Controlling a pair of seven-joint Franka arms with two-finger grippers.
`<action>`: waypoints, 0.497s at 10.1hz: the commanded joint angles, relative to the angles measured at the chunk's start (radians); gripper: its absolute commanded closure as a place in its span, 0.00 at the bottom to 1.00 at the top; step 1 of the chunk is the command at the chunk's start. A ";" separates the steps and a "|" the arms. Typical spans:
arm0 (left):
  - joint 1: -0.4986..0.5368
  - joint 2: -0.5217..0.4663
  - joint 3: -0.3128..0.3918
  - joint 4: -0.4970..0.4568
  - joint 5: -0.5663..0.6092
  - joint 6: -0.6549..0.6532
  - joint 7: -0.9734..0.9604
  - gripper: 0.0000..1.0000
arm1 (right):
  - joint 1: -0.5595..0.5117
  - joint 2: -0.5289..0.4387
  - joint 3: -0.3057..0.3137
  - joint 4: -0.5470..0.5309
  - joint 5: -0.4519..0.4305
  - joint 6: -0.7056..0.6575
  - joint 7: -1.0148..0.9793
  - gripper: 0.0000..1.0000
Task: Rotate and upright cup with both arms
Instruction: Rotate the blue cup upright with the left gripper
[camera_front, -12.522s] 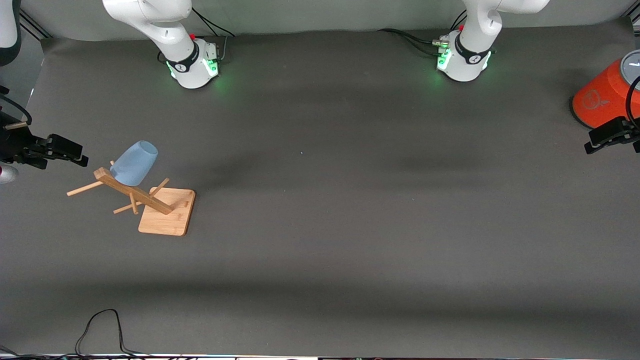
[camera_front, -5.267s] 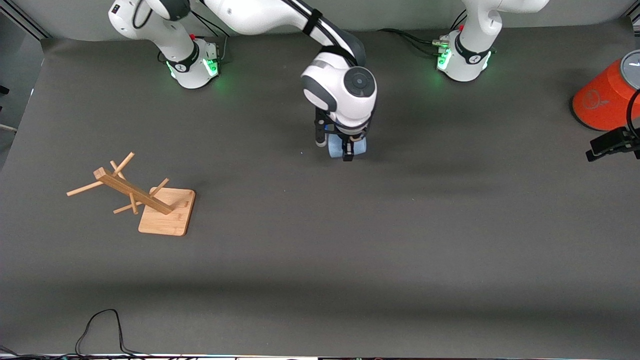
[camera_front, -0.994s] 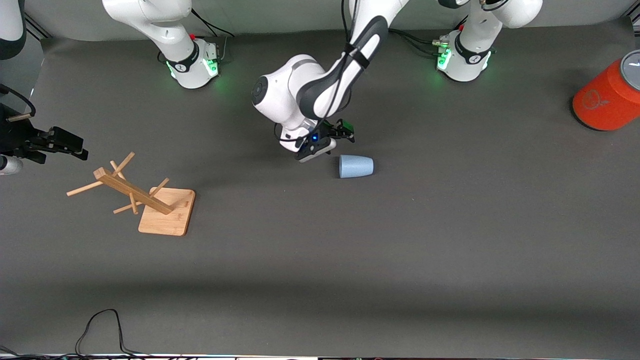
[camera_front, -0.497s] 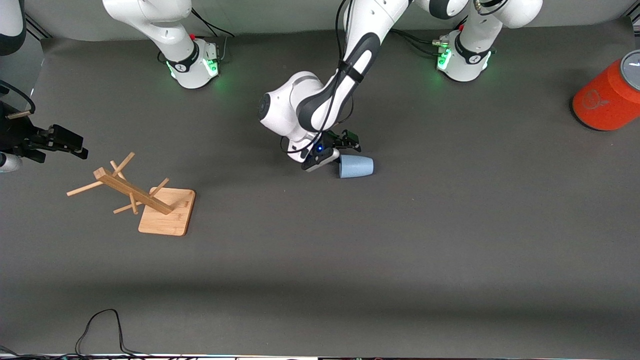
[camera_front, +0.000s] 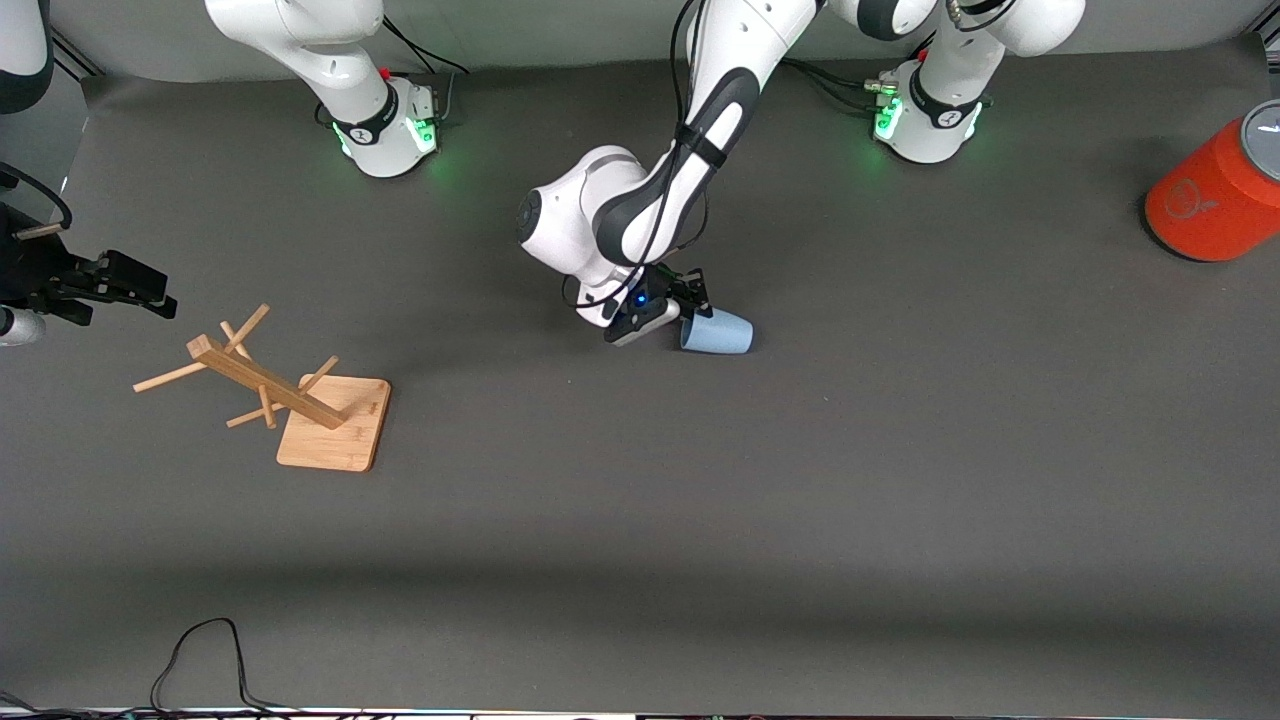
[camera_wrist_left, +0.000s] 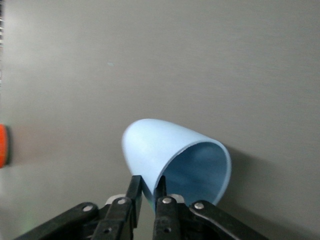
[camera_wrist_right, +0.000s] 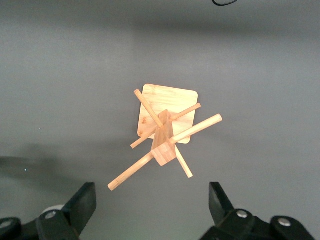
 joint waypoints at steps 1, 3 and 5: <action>-0.002 0.015 0.006 0.037 0.003 -0.003 0.005 1.00 | -0.012 -0.015 0.012 -0.018 -0.017 0.019 0.021 0.00; 0.006 0.000 0.013 0.073 0.002 -0.064 0.066 1.00 | -0.012 -0.009 0.012 -0.016 -0.017 0.013 0.021 0.00; 0.099 -0.039 0.007 0.135 -0.079 -0.145 0.229 1.00 | -0.012 -0.001 0.014 -0.012 -0.016 0.013 0.021 0.00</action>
